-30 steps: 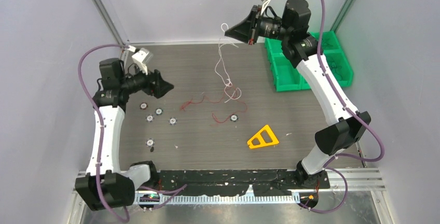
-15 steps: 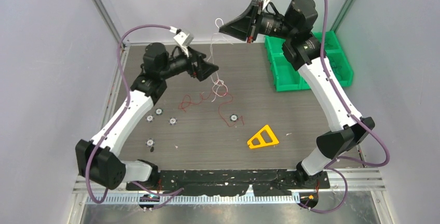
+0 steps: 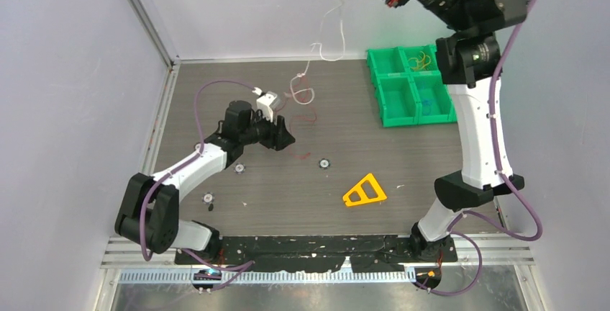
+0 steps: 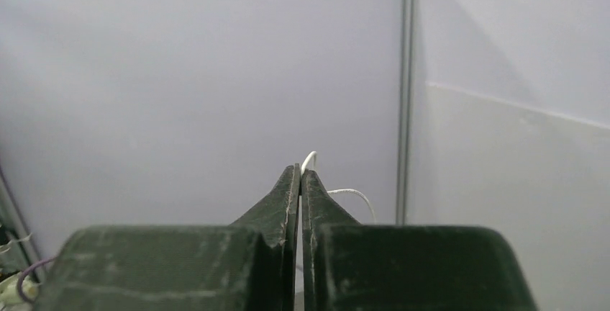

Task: Untangle the cables

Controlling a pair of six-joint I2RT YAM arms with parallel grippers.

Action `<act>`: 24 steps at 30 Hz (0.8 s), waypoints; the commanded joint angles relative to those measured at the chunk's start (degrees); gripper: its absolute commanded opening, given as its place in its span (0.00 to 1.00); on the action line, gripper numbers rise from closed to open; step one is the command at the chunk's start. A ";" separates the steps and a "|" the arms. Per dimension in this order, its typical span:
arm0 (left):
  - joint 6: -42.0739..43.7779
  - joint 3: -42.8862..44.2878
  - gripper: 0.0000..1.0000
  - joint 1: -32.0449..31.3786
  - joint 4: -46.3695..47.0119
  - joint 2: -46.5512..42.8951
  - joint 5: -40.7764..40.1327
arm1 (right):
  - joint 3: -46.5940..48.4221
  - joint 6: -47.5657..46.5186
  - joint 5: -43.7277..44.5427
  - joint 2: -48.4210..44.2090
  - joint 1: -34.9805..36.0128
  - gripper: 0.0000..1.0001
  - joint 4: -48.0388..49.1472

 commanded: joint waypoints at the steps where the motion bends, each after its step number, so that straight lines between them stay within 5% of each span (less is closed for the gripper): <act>1: 2.46 -0.94 0.54 1.16 1.52 -2.38 0.07 | 3.17 3.27 5.04 0.82 -2.18 0.05 3.56; 8: 3.30 -0.95 0.23 5.23 -3.78 -1.85 -1.38 | 1.42 4.51 5.18 -0.17 -5.45 0.05 4.38; 9: 3.71 -1.10 0.30 5.72 -2.98 -2.41 2.18 | 1.32 4.75 5.01 -0.16 -5.72 0.05 4.52; 14: 5.72 -0.79 0.96 3.56 5.61 -10.35 11.14 | -1.69 6.28 3.25 -1.13 -5.77 0.05 5.65; 24: -0.71 20.02 1.00 -5.57 15.83 -1.49 8.28 | -4.90 8.64 0.33 -1.95 -5.81 0.05 8.41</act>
